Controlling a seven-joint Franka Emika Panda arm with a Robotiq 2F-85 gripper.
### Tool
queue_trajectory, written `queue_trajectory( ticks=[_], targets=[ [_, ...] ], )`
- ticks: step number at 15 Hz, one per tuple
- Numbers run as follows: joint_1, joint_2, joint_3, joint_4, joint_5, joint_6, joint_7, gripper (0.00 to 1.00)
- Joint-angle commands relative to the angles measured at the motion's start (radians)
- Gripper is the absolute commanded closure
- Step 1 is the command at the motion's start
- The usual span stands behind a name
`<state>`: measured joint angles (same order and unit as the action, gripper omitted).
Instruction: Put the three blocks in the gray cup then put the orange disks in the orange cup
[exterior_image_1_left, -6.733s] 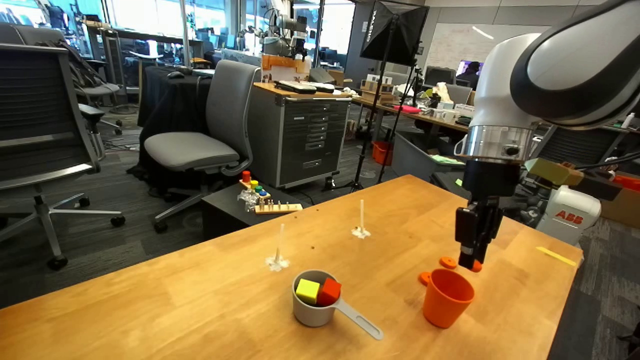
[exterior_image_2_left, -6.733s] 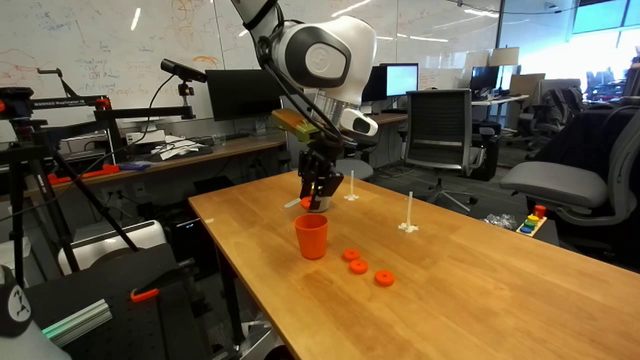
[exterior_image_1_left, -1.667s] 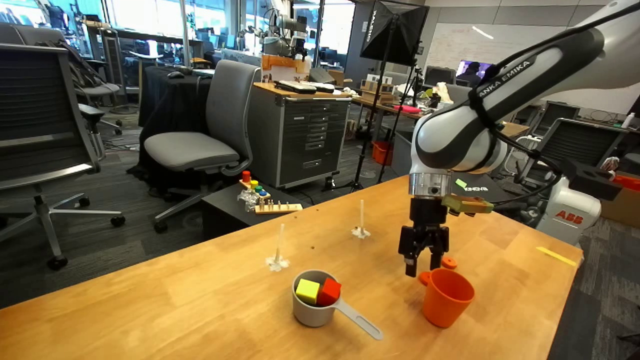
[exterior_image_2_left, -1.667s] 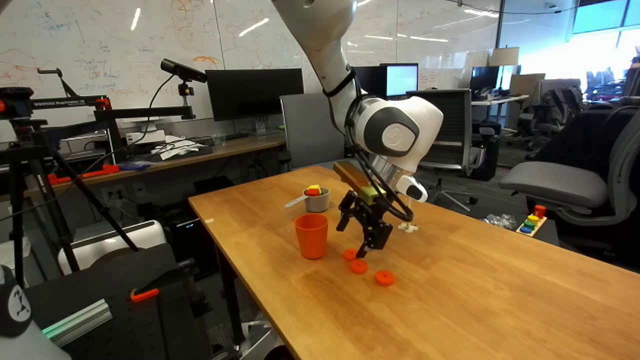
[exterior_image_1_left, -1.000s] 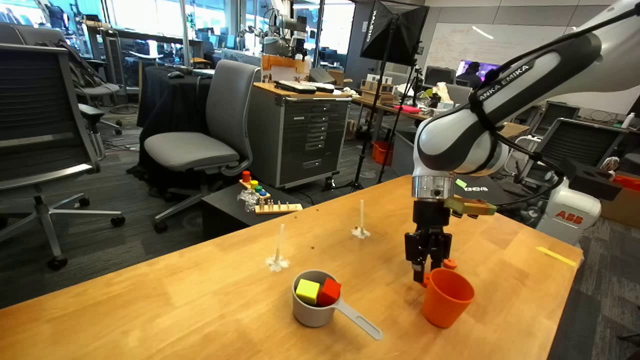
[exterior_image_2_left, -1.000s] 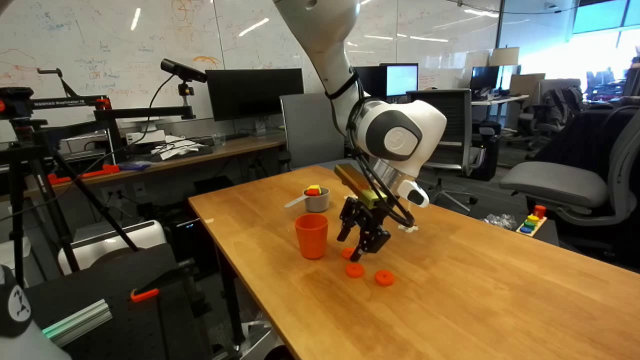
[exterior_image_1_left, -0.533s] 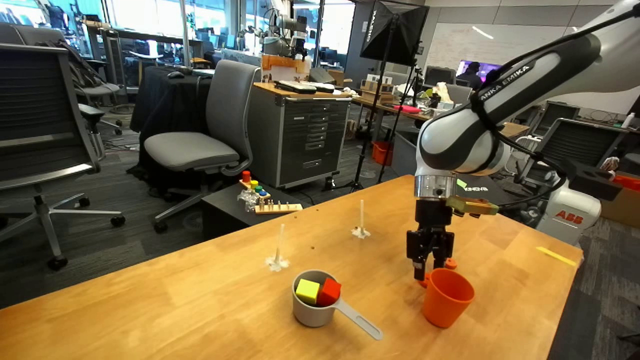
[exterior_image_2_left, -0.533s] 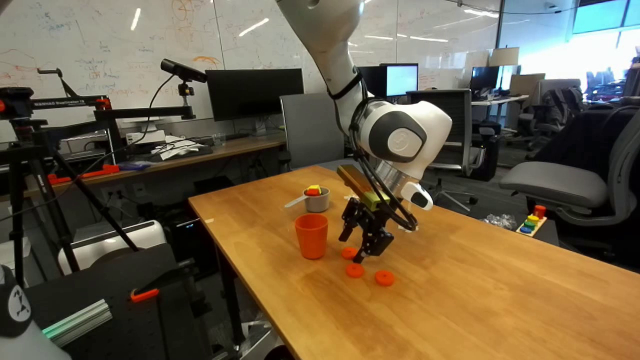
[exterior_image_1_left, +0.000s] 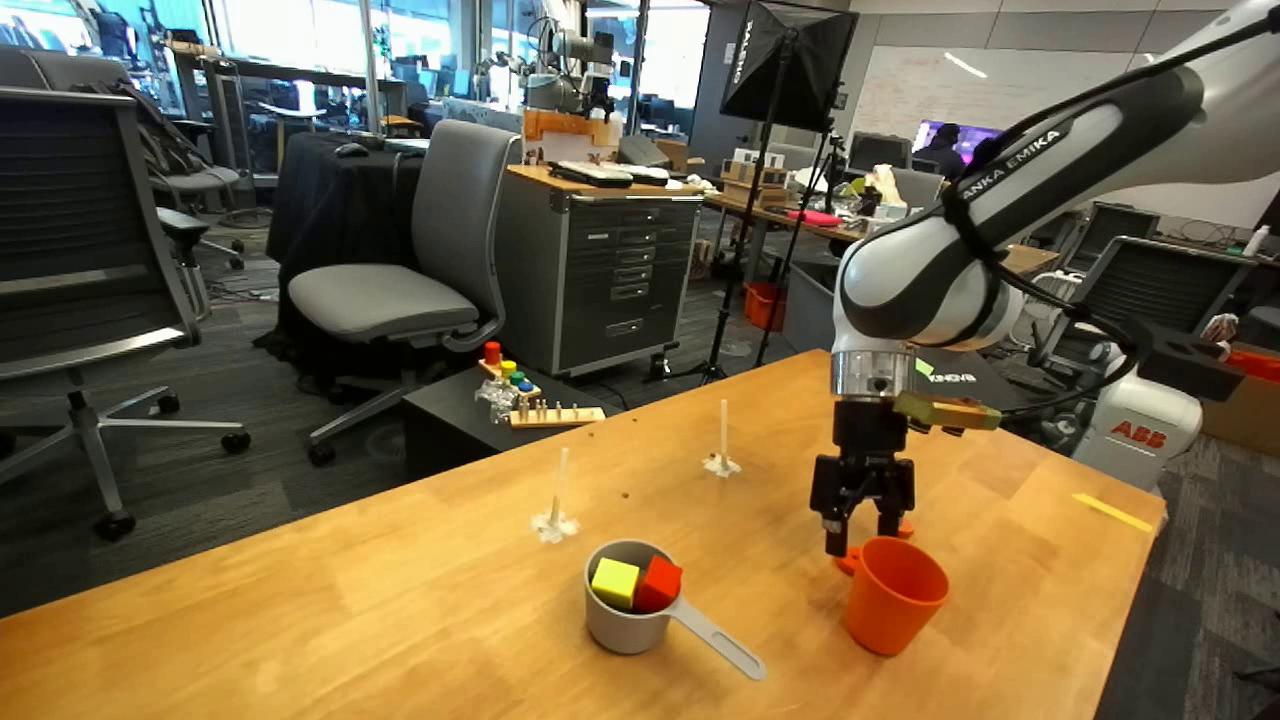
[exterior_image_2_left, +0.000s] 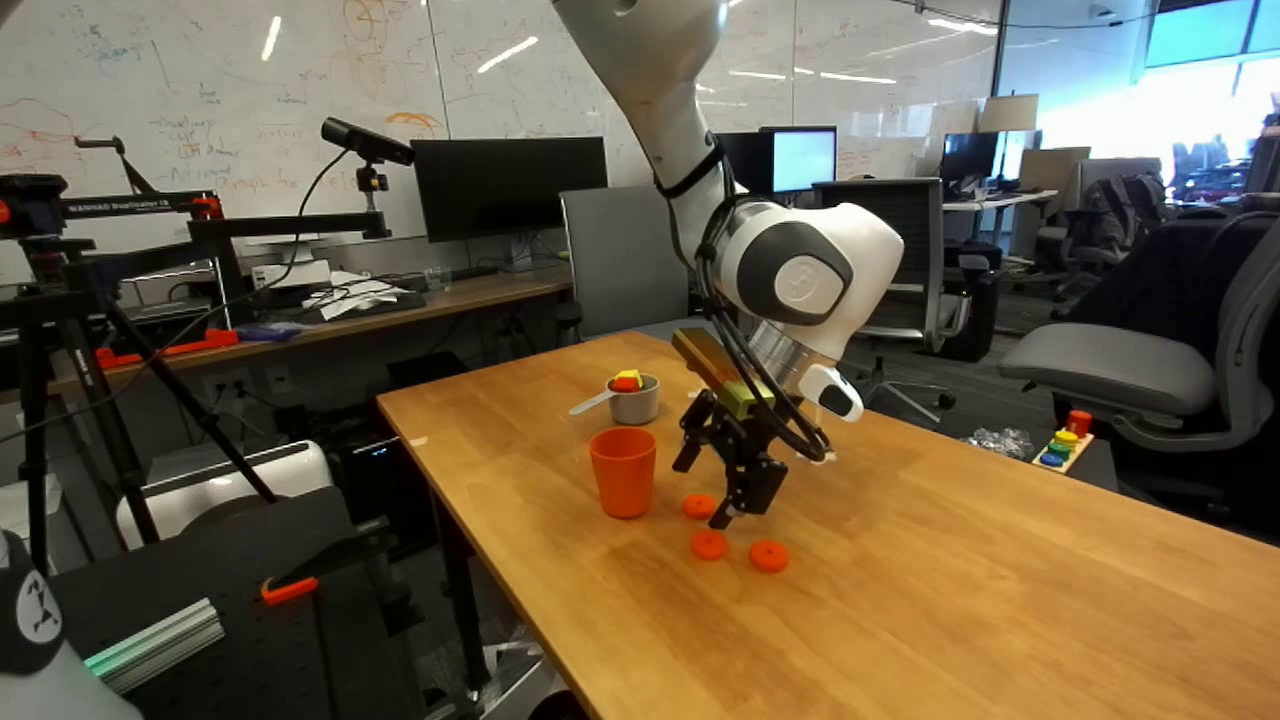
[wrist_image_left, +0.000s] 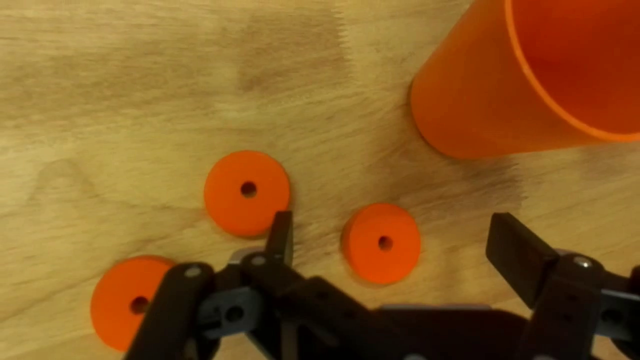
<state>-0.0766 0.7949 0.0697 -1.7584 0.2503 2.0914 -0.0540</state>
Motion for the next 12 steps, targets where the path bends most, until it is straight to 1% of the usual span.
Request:
queue_trajectory(
  ticks=[1, 4, 7, 9, 11, 12],
  targets=[
    [0.028, -0.044, -0.016, -0.030, -0.011, -0.006, 0.055, 0.00],
    [0.053, -0.054, -0.034, -0.027, -0.039, -0.031, 0.116, 0.00],
    [0.089, -0.057, -0.070, -0.017, -0.082, -0.058, 0.212, 0.00],
    [0.106, -0.054, -0.086, -0.009, -0.106, -0.075, 0.254, 0.00],
    [0.111, -0.054, -0.088, -0.009, -0.122, -0.068, 0.258, 0.00],
    [0.117, -0.052, -0.090, -0.010, -0.138, -0.044, 0.245, 0.00]
  ],
)
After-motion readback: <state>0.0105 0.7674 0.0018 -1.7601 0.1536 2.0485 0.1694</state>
